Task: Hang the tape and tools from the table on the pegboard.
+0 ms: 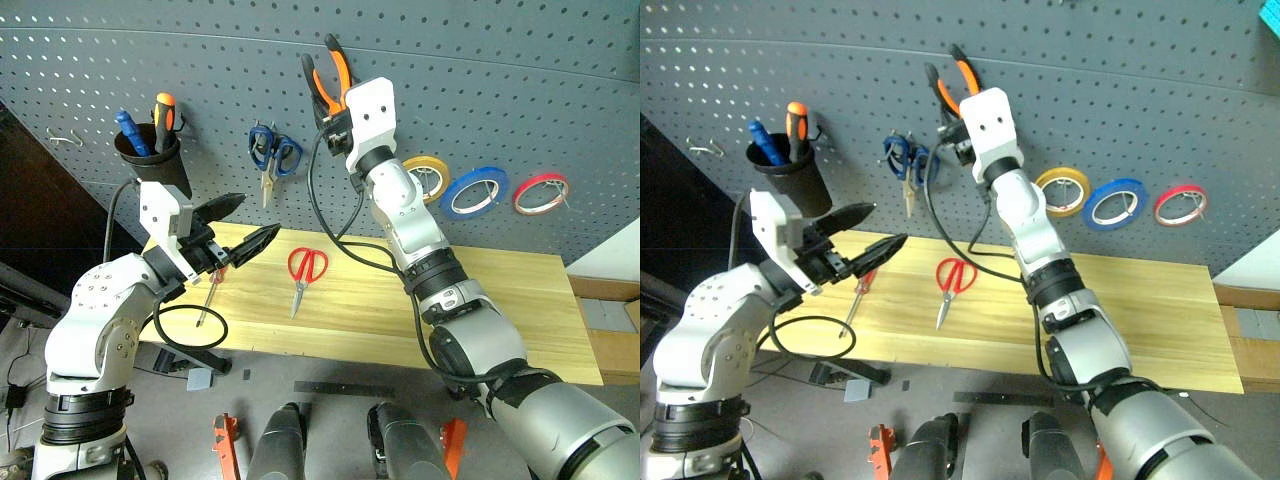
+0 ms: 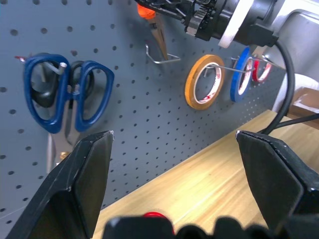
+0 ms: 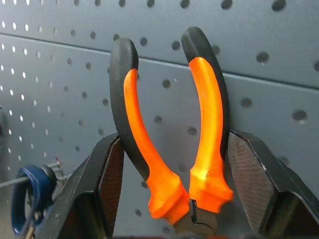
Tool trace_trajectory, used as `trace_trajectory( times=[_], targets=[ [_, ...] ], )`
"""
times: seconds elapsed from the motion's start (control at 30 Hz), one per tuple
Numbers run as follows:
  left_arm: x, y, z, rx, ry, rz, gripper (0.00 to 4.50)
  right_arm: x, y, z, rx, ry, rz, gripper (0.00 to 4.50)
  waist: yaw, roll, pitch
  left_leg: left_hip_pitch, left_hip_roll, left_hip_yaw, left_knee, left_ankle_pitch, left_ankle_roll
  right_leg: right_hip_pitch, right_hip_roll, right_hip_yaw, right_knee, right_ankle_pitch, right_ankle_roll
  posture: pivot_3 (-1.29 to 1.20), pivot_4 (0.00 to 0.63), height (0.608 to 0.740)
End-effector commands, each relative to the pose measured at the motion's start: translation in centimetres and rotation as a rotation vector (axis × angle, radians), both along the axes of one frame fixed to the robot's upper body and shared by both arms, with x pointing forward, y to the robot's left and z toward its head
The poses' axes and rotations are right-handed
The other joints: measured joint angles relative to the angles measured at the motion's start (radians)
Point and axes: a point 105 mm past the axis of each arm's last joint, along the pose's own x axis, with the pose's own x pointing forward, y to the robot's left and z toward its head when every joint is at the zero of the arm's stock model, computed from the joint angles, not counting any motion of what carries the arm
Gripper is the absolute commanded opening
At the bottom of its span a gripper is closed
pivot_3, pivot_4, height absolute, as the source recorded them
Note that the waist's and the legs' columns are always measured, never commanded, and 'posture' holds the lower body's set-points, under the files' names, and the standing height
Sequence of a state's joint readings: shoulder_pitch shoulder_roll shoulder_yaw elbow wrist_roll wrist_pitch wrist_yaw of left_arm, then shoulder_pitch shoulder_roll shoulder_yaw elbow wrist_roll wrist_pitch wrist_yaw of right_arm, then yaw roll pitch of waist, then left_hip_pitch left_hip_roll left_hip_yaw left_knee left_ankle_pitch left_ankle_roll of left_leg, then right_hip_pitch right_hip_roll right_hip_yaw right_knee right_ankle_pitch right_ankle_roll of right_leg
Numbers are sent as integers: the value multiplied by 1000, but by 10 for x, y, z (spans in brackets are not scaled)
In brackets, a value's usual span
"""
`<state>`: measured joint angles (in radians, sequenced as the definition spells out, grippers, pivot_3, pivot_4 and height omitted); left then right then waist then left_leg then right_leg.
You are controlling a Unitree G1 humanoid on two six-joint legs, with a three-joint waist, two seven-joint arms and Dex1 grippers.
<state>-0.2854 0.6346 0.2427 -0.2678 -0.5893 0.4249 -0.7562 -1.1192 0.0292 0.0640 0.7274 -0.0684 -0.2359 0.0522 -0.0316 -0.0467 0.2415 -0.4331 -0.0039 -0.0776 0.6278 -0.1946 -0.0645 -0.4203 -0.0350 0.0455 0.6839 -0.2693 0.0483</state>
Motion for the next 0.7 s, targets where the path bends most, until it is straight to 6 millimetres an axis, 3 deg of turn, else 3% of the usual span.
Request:
trace_trajectory(
  times=[0.03, 0.33, 0.53, 0.7],
  targets=[
    [-2, -1, 8, 10, -44, -9, 4232, -4, -4, 8, 2, -60, -11, 2641, 0, 0, -1, 0, 0, 0, 0, 0, 0, 0, 0, 0, 0, 0, 0, 61, 132, 740],
    [0, -1, 5, 25, -39, -8, 4232, 9, -12, -17, 4, 79, -93, 2641, 0, 0, -6, 0, 0, -1, 1, 1, -1, 0, 0, 0, 5, 0, 0, 58, 136, 740],
    [0, 0, 3, 34, -35, -5, 4232, 14, -17, -29, -20, 145, -147, 4479, 0, 1, -17, 2, -1, -2, 1, 3, 2, 0, 1, -1, 8, 1, -2, 56, 140, 740],
    [2, 2, 0, 38, -31, 14, 4232, 15, -19, -41, -58, 197, -182, 4479, 0, 1, -18, 4, -1, -3, 1, 7, 2, 1, 1, -1, 13, 2, -4, 48, 143, 740]
  ],
)
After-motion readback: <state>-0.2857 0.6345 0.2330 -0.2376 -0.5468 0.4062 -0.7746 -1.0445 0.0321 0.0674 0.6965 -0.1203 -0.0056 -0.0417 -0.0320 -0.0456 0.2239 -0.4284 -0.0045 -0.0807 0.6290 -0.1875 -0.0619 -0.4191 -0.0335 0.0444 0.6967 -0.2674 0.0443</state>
